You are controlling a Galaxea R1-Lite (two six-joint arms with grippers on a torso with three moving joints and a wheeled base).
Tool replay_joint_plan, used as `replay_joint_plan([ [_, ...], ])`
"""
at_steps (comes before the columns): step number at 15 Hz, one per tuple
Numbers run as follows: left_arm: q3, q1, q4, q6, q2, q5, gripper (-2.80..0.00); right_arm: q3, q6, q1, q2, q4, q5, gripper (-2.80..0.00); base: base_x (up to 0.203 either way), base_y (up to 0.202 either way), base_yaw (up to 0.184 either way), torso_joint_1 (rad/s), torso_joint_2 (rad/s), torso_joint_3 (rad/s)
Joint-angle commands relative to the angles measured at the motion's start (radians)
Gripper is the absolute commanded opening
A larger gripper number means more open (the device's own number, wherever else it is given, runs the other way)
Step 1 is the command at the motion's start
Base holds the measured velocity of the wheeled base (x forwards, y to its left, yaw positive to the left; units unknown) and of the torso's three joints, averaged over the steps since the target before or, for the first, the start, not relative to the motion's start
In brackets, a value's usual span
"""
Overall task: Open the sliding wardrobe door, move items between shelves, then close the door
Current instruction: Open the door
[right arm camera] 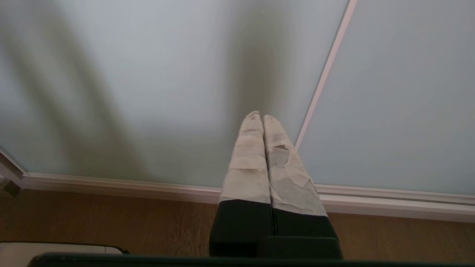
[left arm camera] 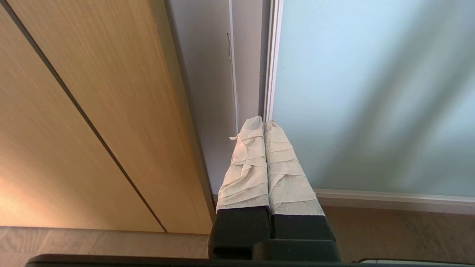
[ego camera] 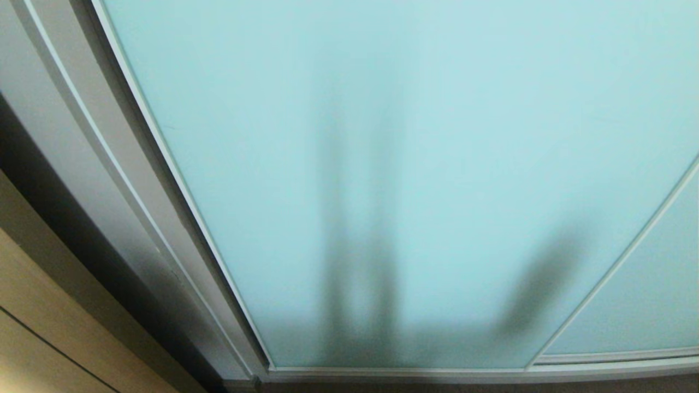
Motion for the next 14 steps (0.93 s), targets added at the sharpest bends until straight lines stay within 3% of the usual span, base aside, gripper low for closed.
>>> replay_joint_plan([
  [1, 0.002, 0.000, 0.000, 0.000, 0.002, 0.000, -2.80, 0.000, 0.000, 0.000, 0.002, 0.001, 0.001, -2.80, 0.000, 0.000, 0.000, 0.000, 0.00, 0.000],
  [14, 0.002, 0.000, 0.000, 0.000, 0.002, 0.000, -2.80, 0.000, 0.000, 0.000, 0.002, 0.001, 0.000, -2.80, 0.000, 0.000, 0.000, 0.000, 0.00, 0.000],
])
